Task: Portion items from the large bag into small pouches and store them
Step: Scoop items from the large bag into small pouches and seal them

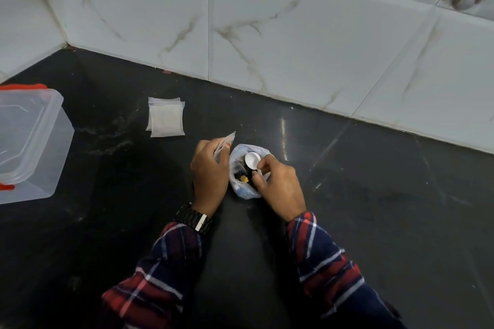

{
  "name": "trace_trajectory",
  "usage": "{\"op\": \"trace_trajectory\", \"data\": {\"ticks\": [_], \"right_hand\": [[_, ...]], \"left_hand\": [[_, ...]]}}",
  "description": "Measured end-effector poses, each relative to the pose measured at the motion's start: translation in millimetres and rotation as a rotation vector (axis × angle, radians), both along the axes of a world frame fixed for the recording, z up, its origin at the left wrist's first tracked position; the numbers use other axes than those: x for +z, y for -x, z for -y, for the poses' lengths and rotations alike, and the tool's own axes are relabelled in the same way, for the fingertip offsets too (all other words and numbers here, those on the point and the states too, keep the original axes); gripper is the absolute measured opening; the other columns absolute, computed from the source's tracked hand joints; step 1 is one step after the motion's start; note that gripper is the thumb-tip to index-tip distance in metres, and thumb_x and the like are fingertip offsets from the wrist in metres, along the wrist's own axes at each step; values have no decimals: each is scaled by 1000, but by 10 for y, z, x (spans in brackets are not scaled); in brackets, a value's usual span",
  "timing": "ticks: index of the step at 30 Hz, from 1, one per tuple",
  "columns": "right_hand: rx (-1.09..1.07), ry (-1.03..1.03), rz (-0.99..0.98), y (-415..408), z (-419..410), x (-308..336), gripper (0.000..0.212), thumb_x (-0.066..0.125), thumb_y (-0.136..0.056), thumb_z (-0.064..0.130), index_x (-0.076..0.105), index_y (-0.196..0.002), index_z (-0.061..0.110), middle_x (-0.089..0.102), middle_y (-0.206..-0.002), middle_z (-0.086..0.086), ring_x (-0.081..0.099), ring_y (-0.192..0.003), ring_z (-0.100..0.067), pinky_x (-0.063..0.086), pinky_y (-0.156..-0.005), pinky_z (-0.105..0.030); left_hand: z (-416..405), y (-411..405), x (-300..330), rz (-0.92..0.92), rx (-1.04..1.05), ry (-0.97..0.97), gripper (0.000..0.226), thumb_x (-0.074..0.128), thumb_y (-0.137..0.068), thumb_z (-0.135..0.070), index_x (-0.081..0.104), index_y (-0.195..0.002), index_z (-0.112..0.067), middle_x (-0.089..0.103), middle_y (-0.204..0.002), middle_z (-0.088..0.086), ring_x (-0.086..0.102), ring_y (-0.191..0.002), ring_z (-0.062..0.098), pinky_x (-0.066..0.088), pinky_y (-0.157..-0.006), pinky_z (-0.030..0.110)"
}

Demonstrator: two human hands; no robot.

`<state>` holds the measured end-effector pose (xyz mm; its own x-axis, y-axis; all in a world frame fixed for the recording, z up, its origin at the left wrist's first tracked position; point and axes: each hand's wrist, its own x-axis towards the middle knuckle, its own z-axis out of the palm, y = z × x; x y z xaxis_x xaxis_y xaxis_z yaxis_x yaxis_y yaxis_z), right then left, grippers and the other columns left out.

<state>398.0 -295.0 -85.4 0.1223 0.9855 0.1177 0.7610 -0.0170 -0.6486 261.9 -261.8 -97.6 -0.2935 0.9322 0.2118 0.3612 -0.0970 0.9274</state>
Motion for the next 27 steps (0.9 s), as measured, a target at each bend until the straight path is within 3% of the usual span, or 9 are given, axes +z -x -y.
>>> {"op": "trace_trajectory", "data": {"ticks": [6,12,16,19,23,27], "right_hand": [[31,-49,65,-39,-49,28,5,62,-85,17,64,-87,13,62,-89,-2,57,-83,-16,43,-70,-21],[64,-75,-372,8,-179,293,23,67,-87,20,59,-108,25,62,-101,10,57,-92,0,46,-76,-9],[164,-72,-538,65,-248,430,17,68,-87,19,64,-103,20,67,-96,11,64,-91,-1,52,-83,-20],[196,-73,-602,58,-270,448,7,70,-85,19,68,-91,15,72,-88,1,68,-84,-11,54,-79,-22],[151,-74,-719,61,-269,440,6,71,-83,12,67,-86,9,70,-79,-5,64,-72,-13,53,-67,-18],[63,-90,-788,31,-300,409,12,71,-83,11,66,-87,1,70,-84,-20,65,-75,-22,55,-75,-35]], "left_hand": [[-1,89,95,70,-16,-87,8,66,-88,-21,62,-94,-17,62,-86,-13,58,-79,-6,44,-68,8],[0,134,231,128,-118,-160,6,68,-87,-17,63,-86,-13,64,-81,-11,59,-76,-2,46,-68,11],[14,138,258,166,-243,-141,5,68,-86,-16,66,-87,-11,66,-82,-7,64,-78,5,51,-70,17],[9,155,247,199,-274,-124,5,69,-86,-17,66,-88,-13,67,-83,-6,65,-80,9,52,-71,22],[8,170,251,284,-280,-113,9,68,-87,-16,64,-93,-21,69,-92,-2,67,-89,14,55,-76,27],[14,147,269,350,-225,-103,7,56,-95,-15,62,-98,-12,70,-90,1,69,-85,8,51,-77,17]]}}
